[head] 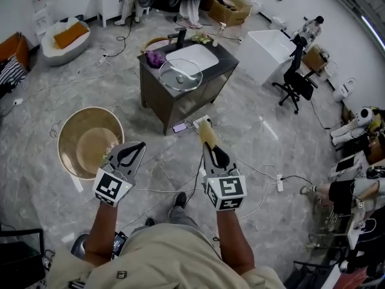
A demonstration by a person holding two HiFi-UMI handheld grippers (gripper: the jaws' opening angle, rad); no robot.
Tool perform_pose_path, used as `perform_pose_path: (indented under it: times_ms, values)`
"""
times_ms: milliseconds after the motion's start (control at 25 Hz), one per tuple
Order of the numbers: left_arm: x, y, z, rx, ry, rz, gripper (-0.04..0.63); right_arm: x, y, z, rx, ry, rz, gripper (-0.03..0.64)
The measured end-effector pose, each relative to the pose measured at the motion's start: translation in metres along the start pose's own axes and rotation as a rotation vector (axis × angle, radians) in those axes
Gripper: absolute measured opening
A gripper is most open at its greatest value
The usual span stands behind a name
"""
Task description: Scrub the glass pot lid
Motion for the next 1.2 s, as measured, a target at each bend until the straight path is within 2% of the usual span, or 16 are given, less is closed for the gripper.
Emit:
perform_pose_path:
  times_ms: [160,480,640,720,800,960,1200]
  values:
    - [0.028,0.006,-0.006,0.008,0.053,-0.030,0.014,0.024,0.004,0.033,0.008,0.056,0.011,0.048]
    - [0.088,0.020,0.009,-0.009,0.123,-0.099,0.014,0.061,0.010,0.107,0.019,0.142,0.033,0.048]
    - [0.110,0.020,0.013,0.036,0.155,-0.089,0.014,0.074,0.010,0.133,0.020,0.181,0.043,0.048]
    - [0.120,0.024,0.018,0.008,0.172,-0.117,0.014,0.078,0.011,0.147,0.020,0.196,0.048,0.048]
    - [0.132,0.025,0.022,0.011,0.179,-0.126,0.014,0.082,0.011,0.160,0.022,0.208,0.054,0.048]
    - [0.158,0.023,0.028,0.089,0.190,-0.097,0.014,0.089,0.007,0.189,0.032,0.230,0.065,0.048]
    - [0.184,0.019,0.046,0.082,0.160,-0.134,0.014,0.091,-0.006,0.220,0.077,0.231,0.076,0.048]
Point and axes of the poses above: the fingertips, and each gripper's own axes: x forward along the fingers, z to its right, y out of its top, the point moved 3 cm from there along -x, backward along the fingers, and after that the axes turned 14 degrees about y, right-handed, at the moved point
